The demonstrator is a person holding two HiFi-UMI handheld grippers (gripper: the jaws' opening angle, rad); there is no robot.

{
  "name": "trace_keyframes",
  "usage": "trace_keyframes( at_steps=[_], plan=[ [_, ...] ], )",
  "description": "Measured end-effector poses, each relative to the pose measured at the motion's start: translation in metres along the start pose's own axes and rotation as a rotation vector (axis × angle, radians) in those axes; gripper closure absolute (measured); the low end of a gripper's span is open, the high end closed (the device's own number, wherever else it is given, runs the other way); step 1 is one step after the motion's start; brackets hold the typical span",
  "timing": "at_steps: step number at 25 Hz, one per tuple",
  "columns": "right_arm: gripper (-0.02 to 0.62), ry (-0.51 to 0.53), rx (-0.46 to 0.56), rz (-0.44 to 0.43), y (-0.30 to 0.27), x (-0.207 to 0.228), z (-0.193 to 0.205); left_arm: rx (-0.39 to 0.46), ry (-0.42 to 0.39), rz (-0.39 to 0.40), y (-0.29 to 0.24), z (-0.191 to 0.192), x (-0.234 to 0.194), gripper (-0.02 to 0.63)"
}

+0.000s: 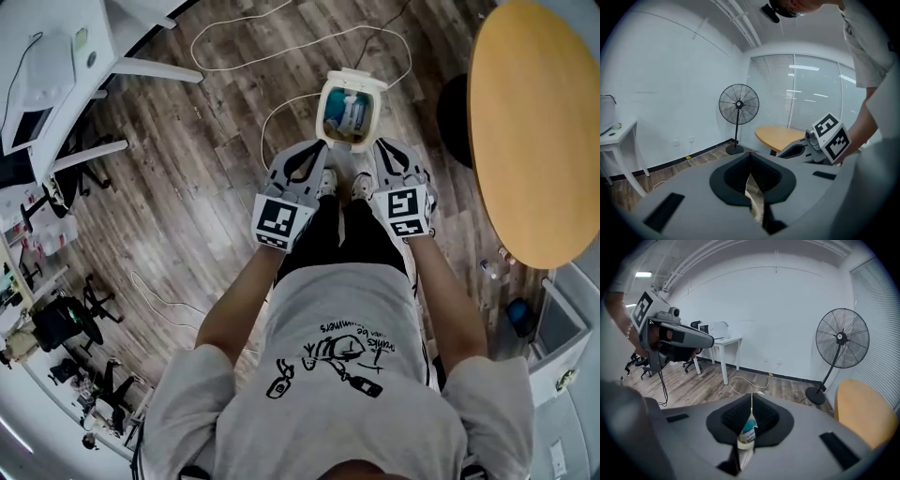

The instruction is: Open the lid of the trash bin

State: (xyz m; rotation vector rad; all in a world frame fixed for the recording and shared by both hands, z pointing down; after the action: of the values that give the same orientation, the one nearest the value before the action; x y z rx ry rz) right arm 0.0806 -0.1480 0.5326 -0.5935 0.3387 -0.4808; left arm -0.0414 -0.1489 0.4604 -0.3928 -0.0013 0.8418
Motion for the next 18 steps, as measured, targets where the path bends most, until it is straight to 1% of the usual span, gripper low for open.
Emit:
trace_keyframes(
  at_steps=[5,12,18],
  plan=[
    [0.584,-0.047,0.059,0.015,0.023,0.012,-0.039,0.044,0.013,-0.004,0.016,-0.035,0.002,0.591],
    [0.588,-0.129,0.135,0.062,0.063,0.033,-0.088,0.106,0.023,-0.008,0.040,-0.085,0.007,0.591],
    [0.588,-0.157,0.207,0.088,0.092,0.046,-0.130,0.147,0.008,-0.001,0.052,-0.124,0.012,0.591]
  ],
)
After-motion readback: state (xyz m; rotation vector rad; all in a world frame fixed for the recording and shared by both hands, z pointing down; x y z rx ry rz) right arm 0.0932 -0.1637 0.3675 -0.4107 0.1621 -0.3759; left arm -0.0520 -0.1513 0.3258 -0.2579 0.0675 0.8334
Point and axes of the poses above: the fingertips, and each gripper's own axes: y backward along the fingers, x to its right, z out of its underside, the point moved 2 cm from there along y, backward along the fingers, and after that the axes turned 7 degrees about z, right-handed, at the moved point
